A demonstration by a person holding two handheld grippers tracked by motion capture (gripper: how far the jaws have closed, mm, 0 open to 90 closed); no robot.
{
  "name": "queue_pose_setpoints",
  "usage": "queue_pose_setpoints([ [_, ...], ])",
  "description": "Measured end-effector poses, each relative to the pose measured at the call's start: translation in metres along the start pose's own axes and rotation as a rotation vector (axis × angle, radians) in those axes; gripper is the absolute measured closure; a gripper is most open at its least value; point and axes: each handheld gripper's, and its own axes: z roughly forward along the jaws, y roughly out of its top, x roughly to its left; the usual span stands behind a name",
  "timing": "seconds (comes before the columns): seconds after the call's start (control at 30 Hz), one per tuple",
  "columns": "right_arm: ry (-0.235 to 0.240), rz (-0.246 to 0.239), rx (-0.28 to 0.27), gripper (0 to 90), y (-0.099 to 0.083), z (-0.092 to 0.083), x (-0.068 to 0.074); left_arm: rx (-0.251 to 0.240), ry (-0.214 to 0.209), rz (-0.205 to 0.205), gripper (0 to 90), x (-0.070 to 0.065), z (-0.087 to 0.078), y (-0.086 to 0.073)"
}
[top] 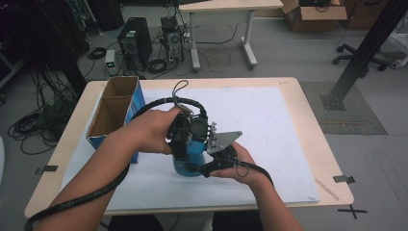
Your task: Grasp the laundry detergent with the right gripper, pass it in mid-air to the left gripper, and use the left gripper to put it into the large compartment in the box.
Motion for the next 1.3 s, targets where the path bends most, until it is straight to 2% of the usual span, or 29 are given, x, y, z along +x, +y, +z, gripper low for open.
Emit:
queue_pose_setpoints([
  [0.2,0.013,0.004,-0.014,43.6,0.001,0.001,0.003,0.044,-0.004,-0.017,38.7,-0.003,-0.004,0.004],
  [0.27,0.011,0.002,-0.019,43.3,0.001,0.000,0.003,0.043,0.000,-0.019,38.7,-0.004,-0.006,0.004],
  [0.37,0.003,-0.003,-0.057,42.4,0.004,-0.003,0.004,0.043,0.002,-0.024,38.8,-0.004,-0.014,0.004],
  [0.47,0.000,-0.003,-0.064,42.3,0.006,-0.005,0.004,0.042,0.008,-0.021,38.8,-0.004,-0.018,0.005],
  [0.5,-0.012,-0.005,-0.073,41.8,0.008,-0.007,0.004,0.039,0.027,-0.014,38.9,-0.006,-0.021,0.006],
  [0.6,-0.013,-0.001,-0.085,40.9,0.009,-0.010,0.004,0.032,0.033,-0.016,38.9,-0.007,-0.024,0.007],
  [0.73,-0.017,0.018,-0.092,32.4,0.010,-0.013,0.004,0.046,0.059,-0.001,38.9,-0.007,-0.026,0.010],
  [0.87,-0.038,0.035,-0.086,24.9,0.009,-0.014,0.005,0.063,0.063,0.002,38.9,-0.007,-0.024,0.012],
  [1.03,-0.057,0.046,-0.085,20.3,0.006,-0.016,0.003,0.062,0.053,0.006,38.9,-0.006,-0.023,0.013],
  [1.3,-0.071,0.062,-0.085,13.5,0.005,-0.015,0.002,0.060,0.063,0.002,38.8,-0.005,-0.025,0.012],
])
